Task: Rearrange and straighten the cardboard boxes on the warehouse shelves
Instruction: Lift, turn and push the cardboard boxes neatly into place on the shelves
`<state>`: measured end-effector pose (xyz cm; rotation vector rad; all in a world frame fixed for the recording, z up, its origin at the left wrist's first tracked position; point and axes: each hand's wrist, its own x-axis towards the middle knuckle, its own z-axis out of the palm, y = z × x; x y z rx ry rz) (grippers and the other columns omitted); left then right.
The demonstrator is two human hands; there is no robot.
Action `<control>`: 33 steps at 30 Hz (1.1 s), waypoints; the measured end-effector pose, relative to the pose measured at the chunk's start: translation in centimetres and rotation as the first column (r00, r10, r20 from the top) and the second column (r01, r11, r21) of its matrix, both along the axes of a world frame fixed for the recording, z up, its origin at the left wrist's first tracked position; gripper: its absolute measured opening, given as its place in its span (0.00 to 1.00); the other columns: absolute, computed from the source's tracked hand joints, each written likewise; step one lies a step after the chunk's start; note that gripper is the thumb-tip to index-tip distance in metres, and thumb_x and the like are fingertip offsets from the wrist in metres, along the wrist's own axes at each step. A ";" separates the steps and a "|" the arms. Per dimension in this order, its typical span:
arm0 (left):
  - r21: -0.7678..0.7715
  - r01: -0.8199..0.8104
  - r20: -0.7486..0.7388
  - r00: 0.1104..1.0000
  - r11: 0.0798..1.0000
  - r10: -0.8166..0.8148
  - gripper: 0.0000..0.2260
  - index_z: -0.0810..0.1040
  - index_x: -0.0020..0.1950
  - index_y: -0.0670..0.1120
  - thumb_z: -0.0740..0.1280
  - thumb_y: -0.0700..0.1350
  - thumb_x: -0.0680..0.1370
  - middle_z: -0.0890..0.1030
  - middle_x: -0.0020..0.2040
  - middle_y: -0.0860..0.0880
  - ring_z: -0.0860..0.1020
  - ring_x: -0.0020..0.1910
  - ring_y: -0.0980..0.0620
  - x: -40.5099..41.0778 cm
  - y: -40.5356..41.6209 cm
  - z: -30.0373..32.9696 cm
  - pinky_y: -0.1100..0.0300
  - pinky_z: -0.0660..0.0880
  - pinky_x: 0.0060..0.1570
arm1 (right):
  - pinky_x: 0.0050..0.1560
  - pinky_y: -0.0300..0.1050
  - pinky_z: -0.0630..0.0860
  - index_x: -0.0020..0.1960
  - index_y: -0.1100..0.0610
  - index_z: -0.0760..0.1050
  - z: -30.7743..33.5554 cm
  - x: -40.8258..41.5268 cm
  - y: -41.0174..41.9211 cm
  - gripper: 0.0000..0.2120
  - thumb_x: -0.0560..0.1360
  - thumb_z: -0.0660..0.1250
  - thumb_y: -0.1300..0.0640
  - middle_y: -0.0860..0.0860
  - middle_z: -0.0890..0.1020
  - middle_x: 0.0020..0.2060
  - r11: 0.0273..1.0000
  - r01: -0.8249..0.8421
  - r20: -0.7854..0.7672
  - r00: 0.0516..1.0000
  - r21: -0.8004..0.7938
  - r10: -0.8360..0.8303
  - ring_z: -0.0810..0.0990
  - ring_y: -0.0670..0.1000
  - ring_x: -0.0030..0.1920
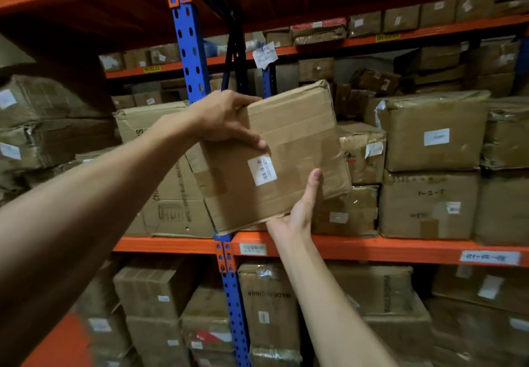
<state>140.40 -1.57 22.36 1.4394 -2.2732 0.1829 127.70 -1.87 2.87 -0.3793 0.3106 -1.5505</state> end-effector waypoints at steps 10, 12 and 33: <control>-0.099 0.072 -0.217 0.972 0.993 -0.092 0.36 0.75 0.75 0.56 0.80 0.58 0.68 0.79 0.55 0.55 0.78 0.53 0.54 0.3 5.3 3.5 0.69 0.70 0.40 | 0.56 0.59 0.81 0.68 0.54 0.80 5.9 -3.0 2.5 0.35 0.73 0.70 0.29 0.58 0.88 0.56 0.995 0.026 -0.012 1.000 -0.095 -0.027 0.85 0.61 0.58; -0.127 0.069 -0.264 0.959 0.990 -0.101 0.35 0.75 0.74 0.57 0.80 0.59 0.68 0.80 0.56 0.54 0.78 0.53 0.54 1.1 6.3 3.8 0.65 0.71 0.41 | 0.62 0.62 0.79 0.68 0.55 0.81 6.8 -3.2 2.6 0.35 0.72 0.71 0.30 0.58 0.87 0.58 0.993 0.009 -0.063 0.998 -0.119 -0.016 0.85 0.62 0.60; -0.182 0.170 -0.983 -0.022 0.968 -0.181 0.24 0.82 0.67 0.42 0.80 0.38 0.71 0.88 0.53 0.47 0.86 0.51 0.51 3.8 -8.2 -13.5 0.60 0.83 0.48 | 0.58 0.57 0.84 0.80 0.50 0.67 12.3 -4.7 -9.6 0.69 0.45 0.83 0.25 0.53 0.81 0.69 0.900 0.326 -0.785 0.457 -0.290 -0.419 0.84 0.55 0.61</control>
